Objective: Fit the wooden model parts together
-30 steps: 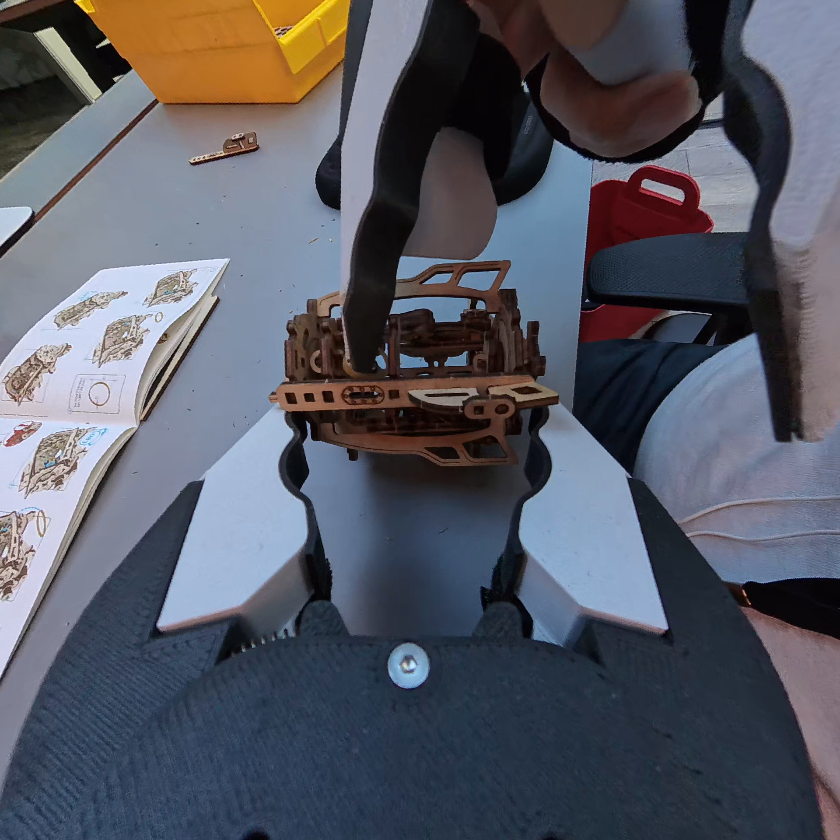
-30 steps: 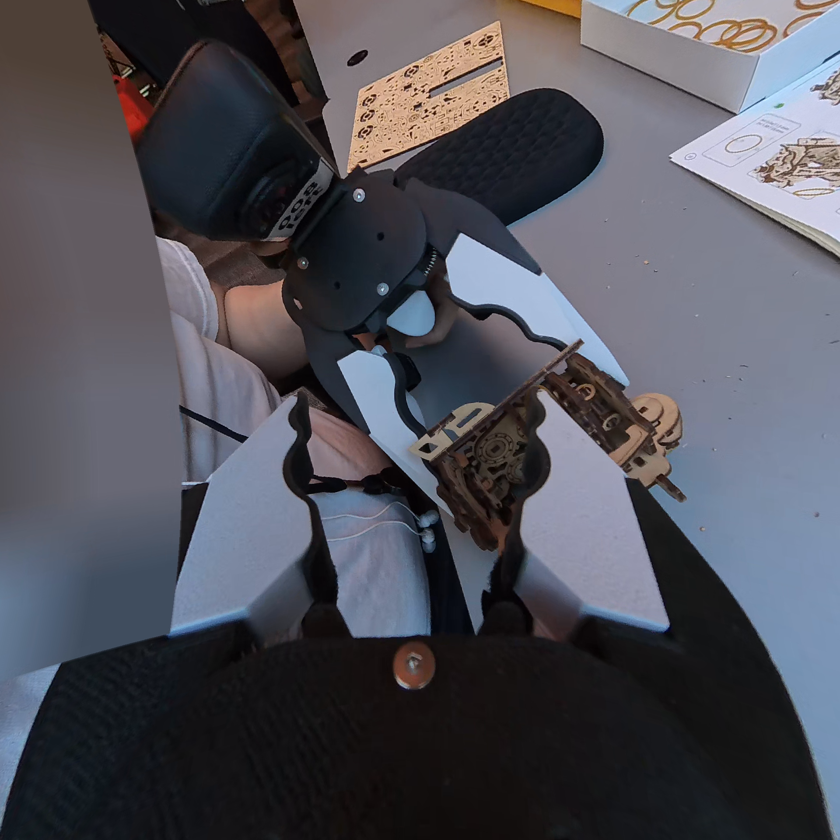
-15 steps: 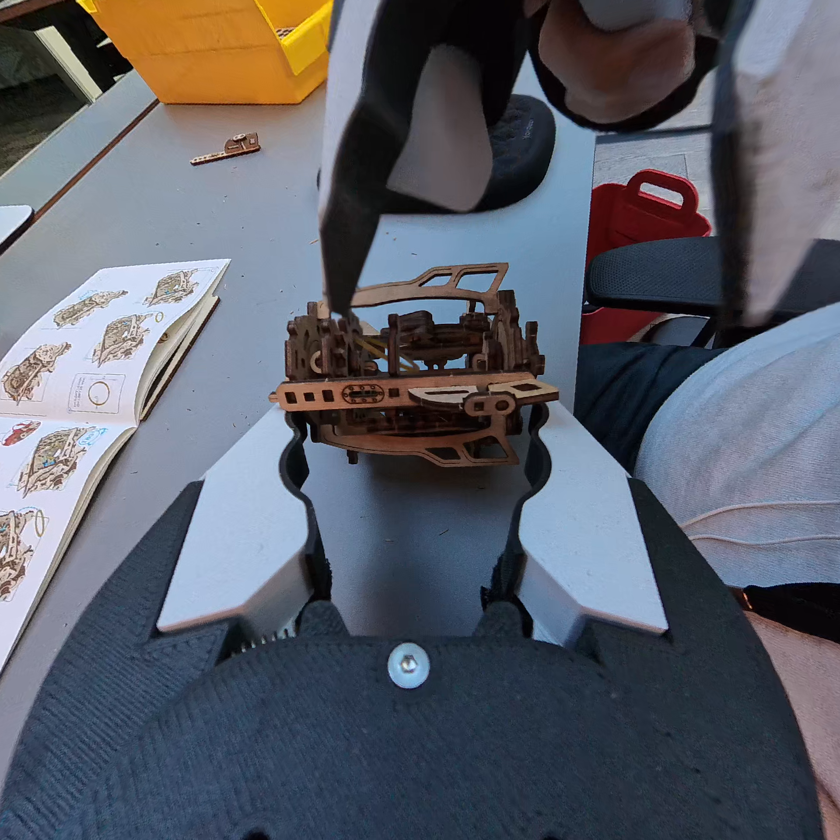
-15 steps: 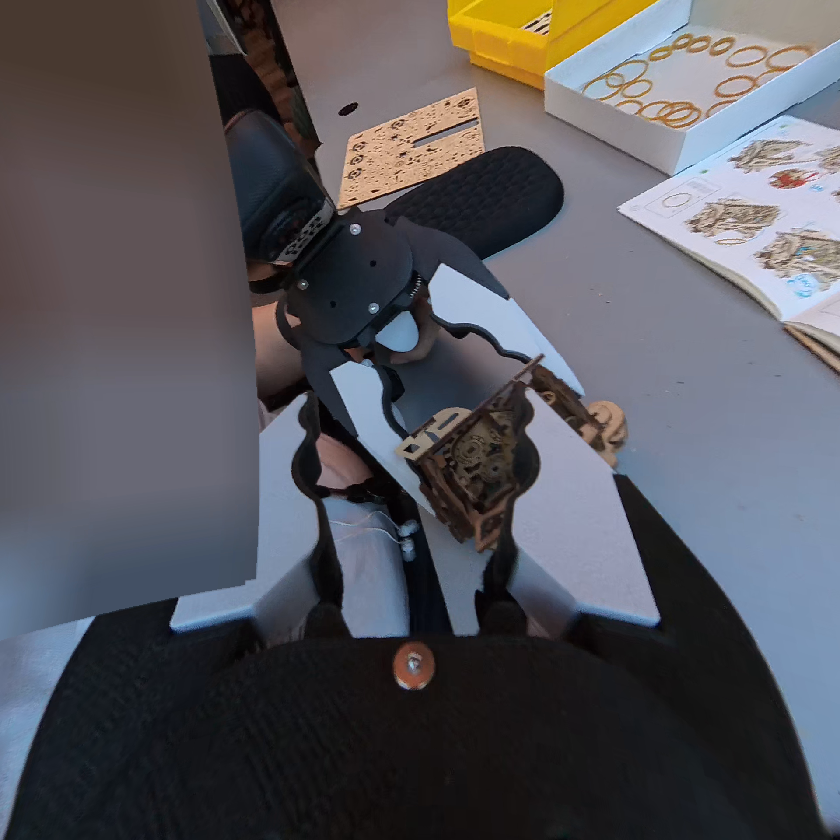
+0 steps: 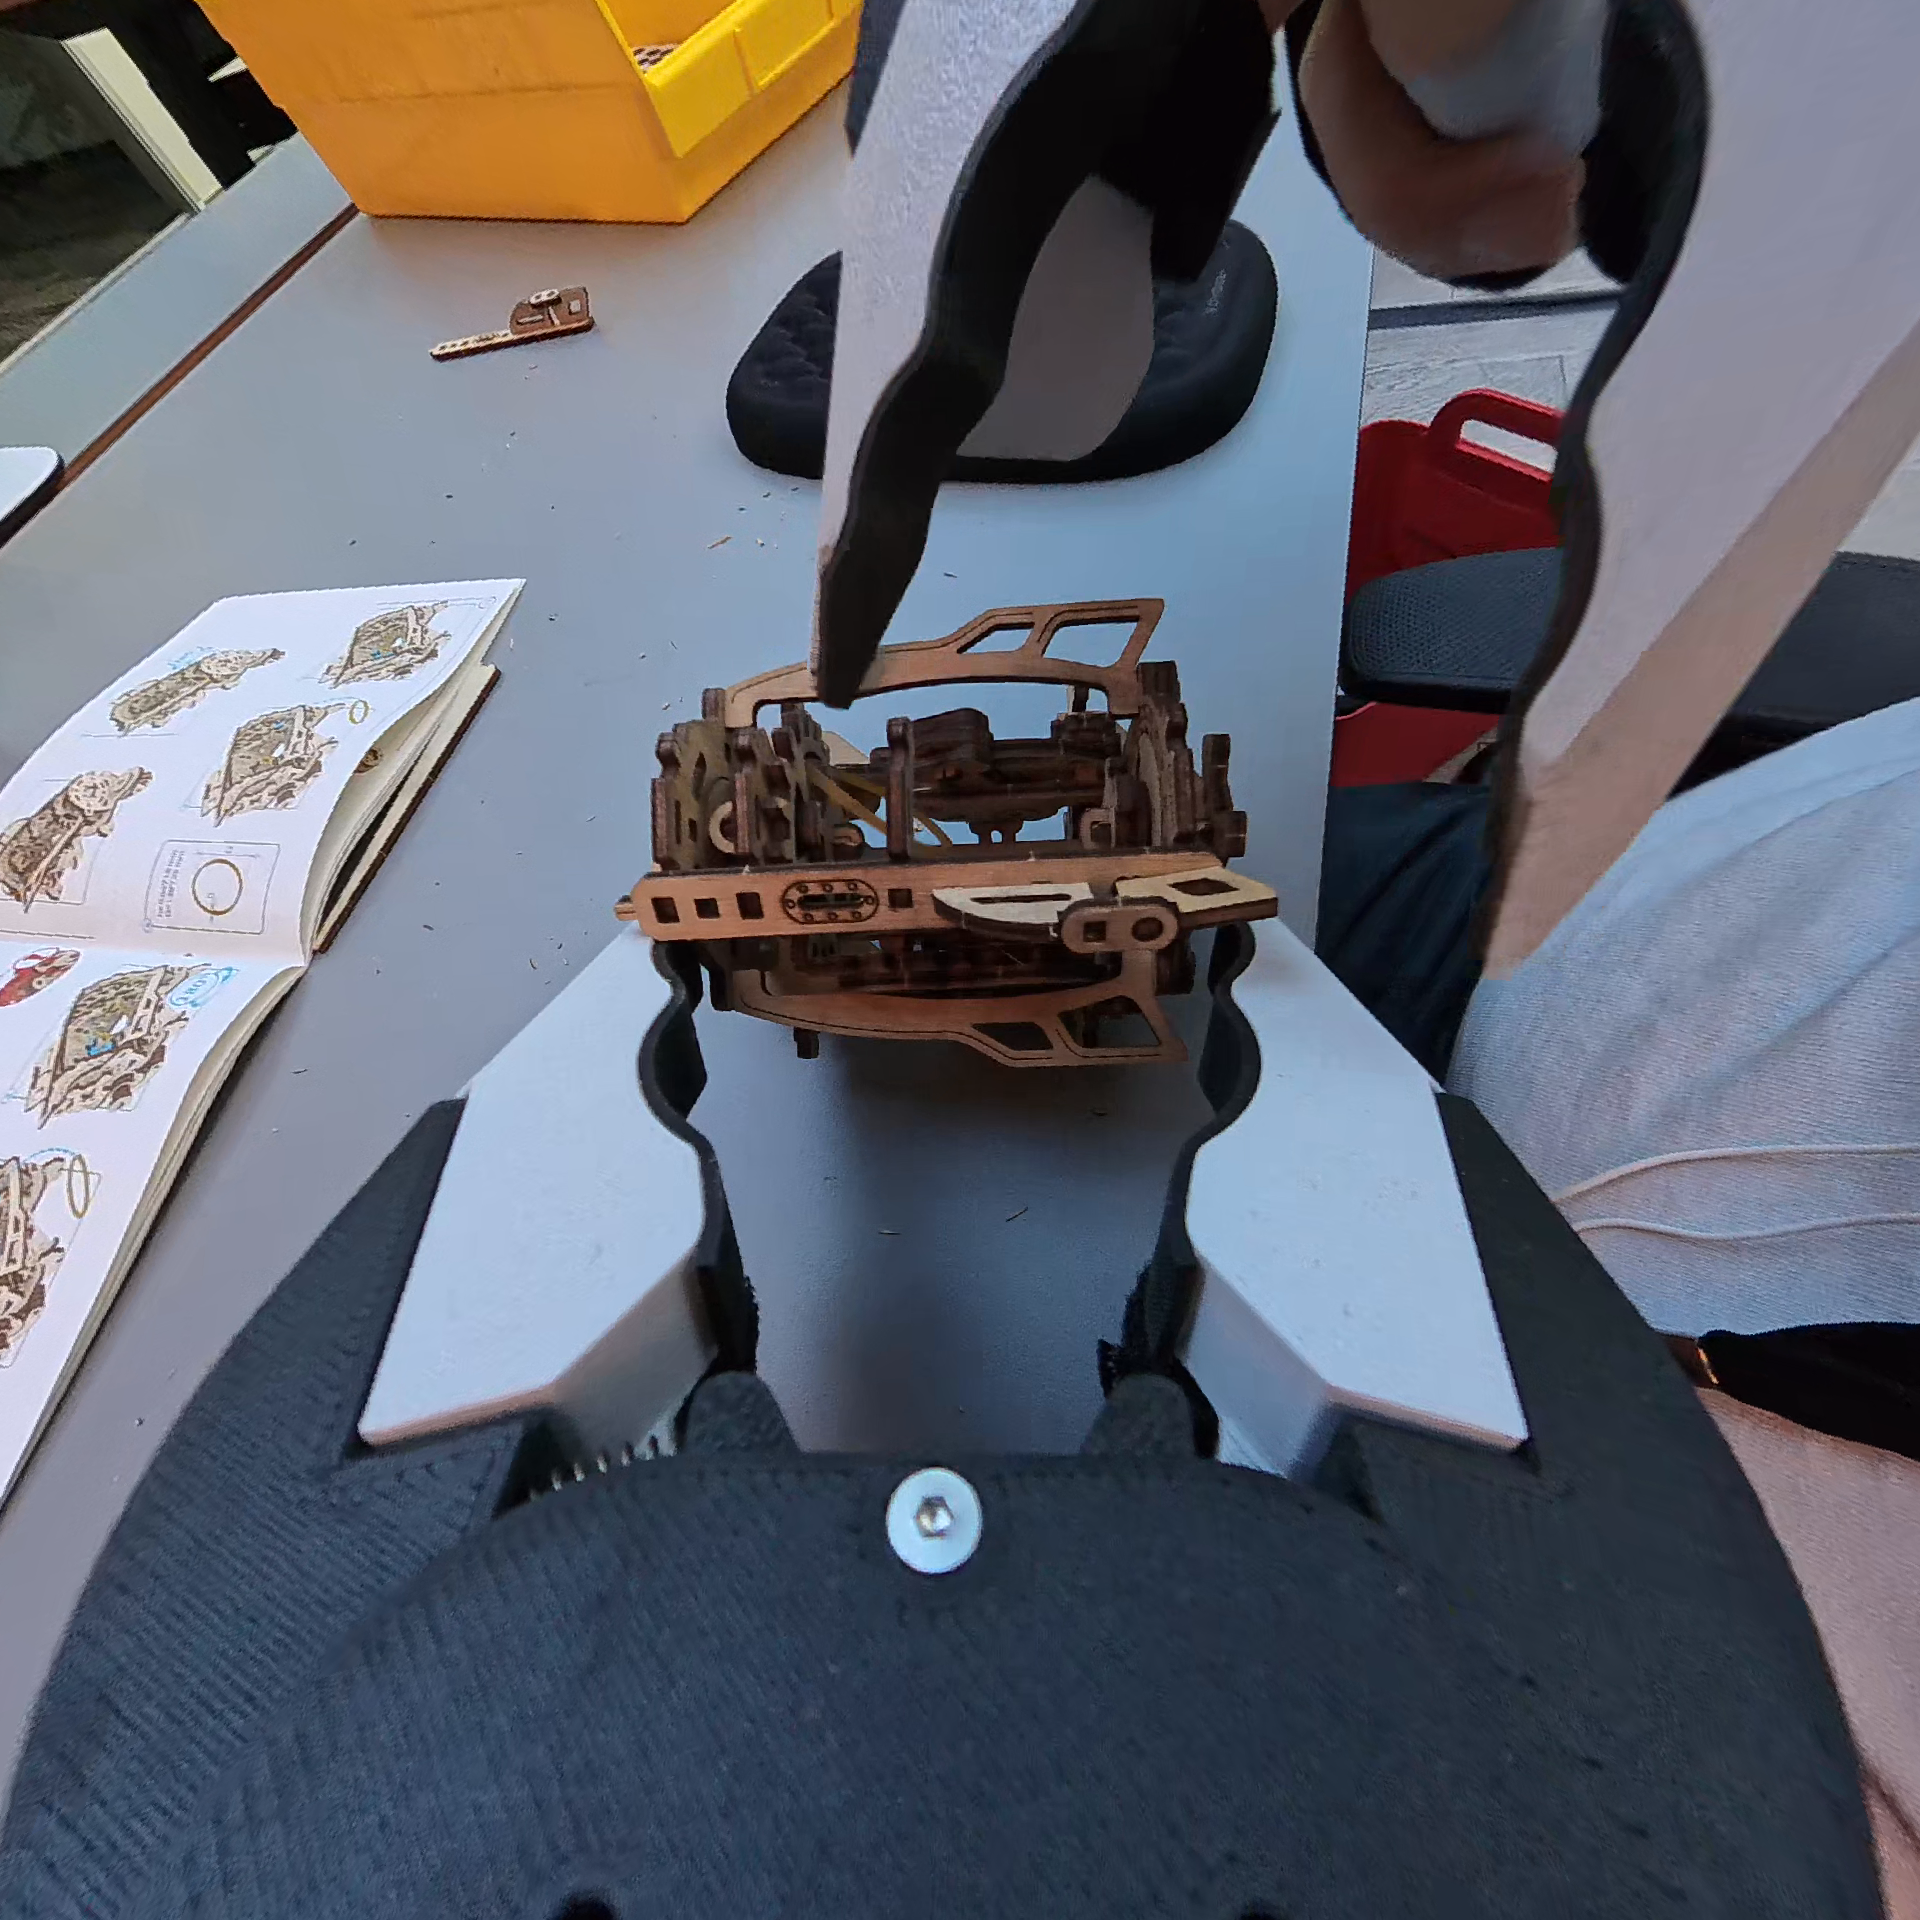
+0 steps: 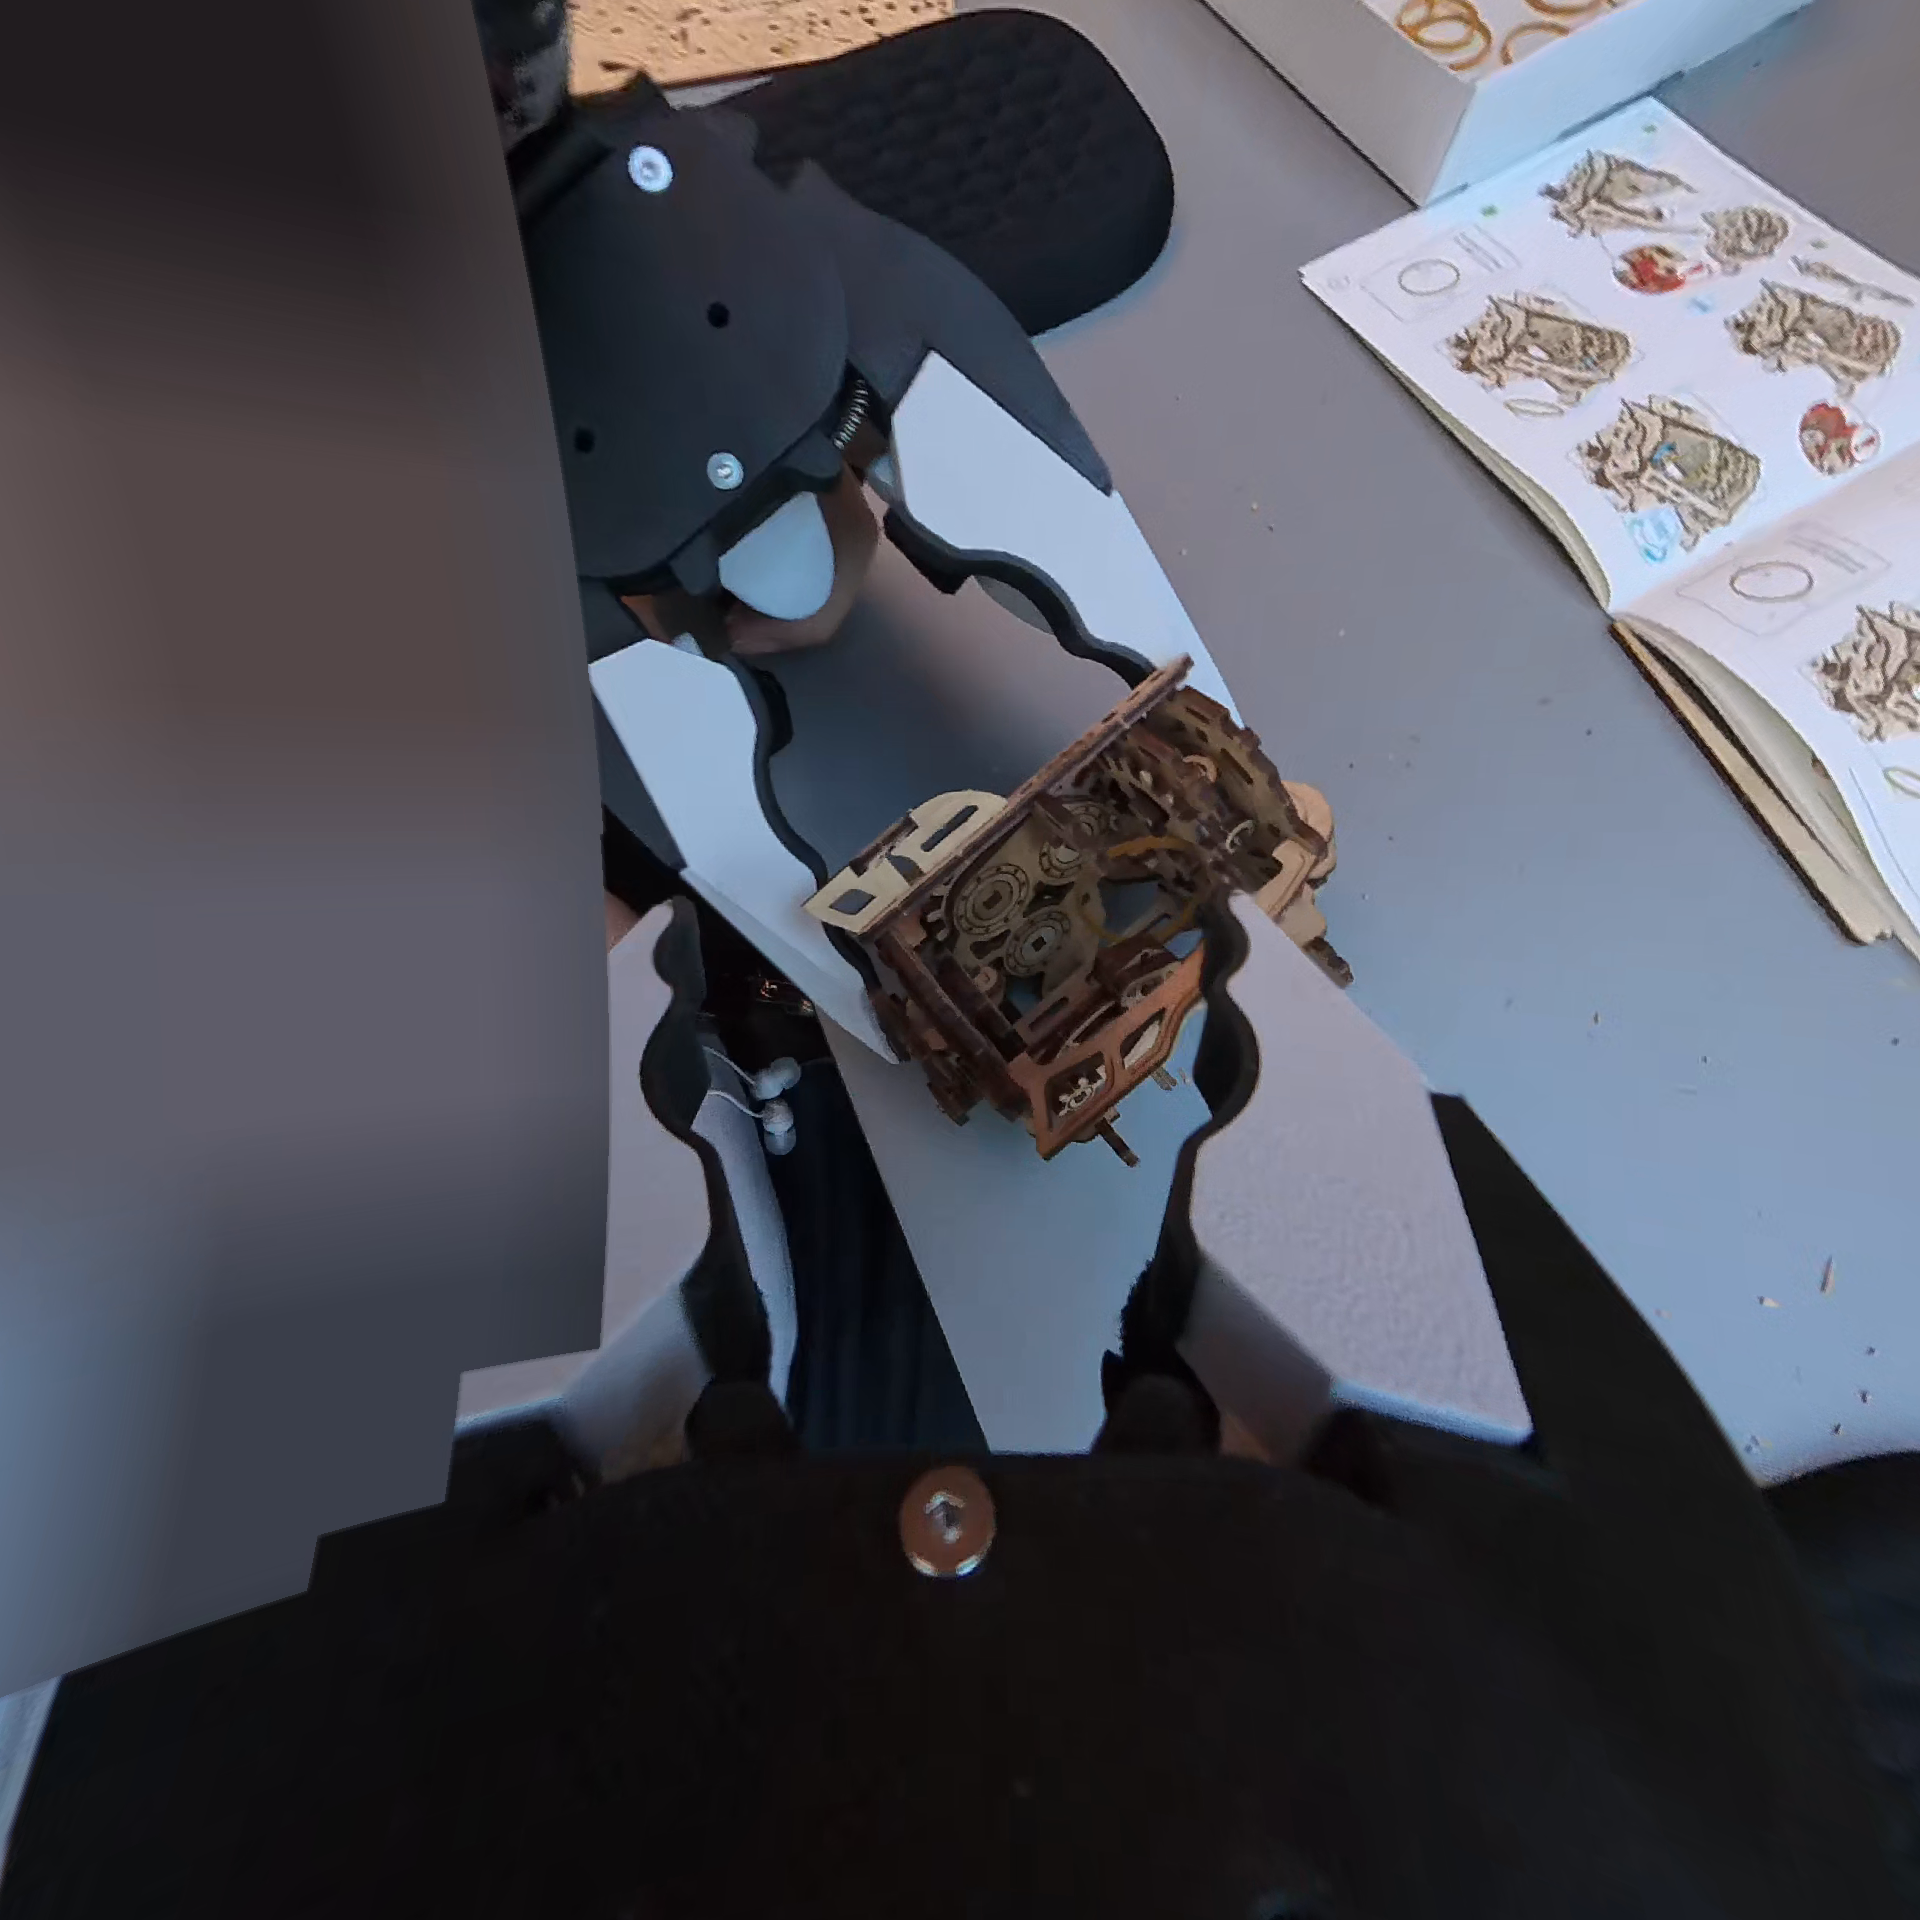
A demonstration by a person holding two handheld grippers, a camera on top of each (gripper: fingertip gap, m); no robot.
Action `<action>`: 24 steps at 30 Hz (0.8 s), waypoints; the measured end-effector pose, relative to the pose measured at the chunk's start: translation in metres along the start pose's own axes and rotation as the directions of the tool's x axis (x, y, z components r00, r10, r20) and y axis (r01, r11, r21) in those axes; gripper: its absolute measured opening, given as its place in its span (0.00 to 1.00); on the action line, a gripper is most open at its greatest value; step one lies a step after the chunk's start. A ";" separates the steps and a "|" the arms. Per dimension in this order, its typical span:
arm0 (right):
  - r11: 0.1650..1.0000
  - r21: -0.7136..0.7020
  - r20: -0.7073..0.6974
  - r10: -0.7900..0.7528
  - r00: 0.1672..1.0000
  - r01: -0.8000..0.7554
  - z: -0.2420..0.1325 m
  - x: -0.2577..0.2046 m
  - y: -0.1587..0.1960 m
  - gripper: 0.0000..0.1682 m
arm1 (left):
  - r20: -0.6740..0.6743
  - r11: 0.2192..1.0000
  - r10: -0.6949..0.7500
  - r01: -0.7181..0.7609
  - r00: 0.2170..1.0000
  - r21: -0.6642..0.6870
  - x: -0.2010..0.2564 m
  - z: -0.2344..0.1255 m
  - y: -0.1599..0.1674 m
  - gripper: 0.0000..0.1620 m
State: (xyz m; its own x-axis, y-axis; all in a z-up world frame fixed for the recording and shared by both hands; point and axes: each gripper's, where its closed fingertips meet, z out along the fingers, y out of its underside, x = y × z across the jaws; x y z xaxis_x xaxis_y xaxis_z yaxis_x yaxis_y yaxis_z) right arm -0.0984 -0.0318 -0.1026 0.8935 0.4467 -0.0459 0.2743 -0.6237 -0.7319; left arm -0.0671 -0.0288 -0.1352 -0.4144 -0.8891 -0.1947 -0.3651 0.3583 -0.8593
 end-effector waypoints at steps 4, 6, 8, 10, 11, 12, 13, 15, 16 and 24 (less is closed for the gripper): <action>0.997 -0.010 -0.028 0.071 0.997 -0.071 0.006 -0.003 -0.001 0.59 | 0.009 1.000 -0.015 0.015 1.000 -0.003 -0.001 0.000 0.000 0.60; 0.995 -0.025 -0.061 0.095 0.994 -0.097 0.009 -0.003 -0.001 0.59 | 0.022 1.000 -0.009 0.009 1.000 -0.011 -0.002 0.001 0.001 0.60; 0.994 -0.023 -0.087 0.106 0.991 -0.108 0.009 -0.002 -0.003 0.59 | 0.036 1.000 -0.012 0.013 0.999 -0.018 -0.004 0.000 0.003 0.60; 0.992 -0.024 -0.089 0.123 0.988 -0.126 0.009 -0.003 -0.005 0.60 | 0.038 1.000 -0.013 0.014 0.999 -0.021 -0.004 0.000 0.003 0.60; 0.993 -0.032 -0.094 0.110 0.990 -0.113 0.010 -0.002 -0.004 0.61 | 0.036 1.000 -0.005 0.006 0.999 -0.021 -0.003 0.000 0.003 0.60; 0.994 -0.036 -0.099 0.100 0.990 -0.104 0.010 -0.001 -0.004 0.61 | 0.035 1.000 0.001 0.000 0.999 -0.025 -0.002 0.000 0.004 0.60; 0.994 -0.049 -0.095 0.093 0.991 -0.098 0.010 -0.001 -0.003 0.61 | 0.032 1.000 0.008 -0.007 0.999 -0.029 -0.002 0.001 0.004 0.59; 0.995 -0.080 -0.084 0.050 0.995 -0.057 0.011 -0.001 0.000 0.62 | 0.028 0.999 0.024 -0.023 0.999 -0.031 0.000 0.001 0.005 0.59; 0.995 -0.078 -0.083 0.052 0.995 -0.059 0.012 -0.001 0.000 0.62 | 0.029 0.999 0.023 -0.022 0.999 -0.033 -0.001 0.001 0.005 0.59; 0.984 -0.080 -0.102 0.153 0.983 -0.161 0.014 -0.001 -0.004 0.63 | 0.048 0.998 0.034 -0.031 0.998 -0.047 -0.003 0.003 0.007 0.59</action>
State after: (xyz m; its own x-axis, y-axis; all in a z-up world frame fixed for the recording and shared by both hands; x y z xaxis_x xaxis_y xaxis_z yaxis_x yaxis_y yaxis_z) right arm -0.1054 -0.0210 -0.1090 0.9564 0.2784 -0.0879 0.1541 -0.7372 -0.6579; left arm -0.0657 -0.0248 -0.1418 -0.3855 -0.8893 -0.2460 -0.3912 0.3990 -0.8293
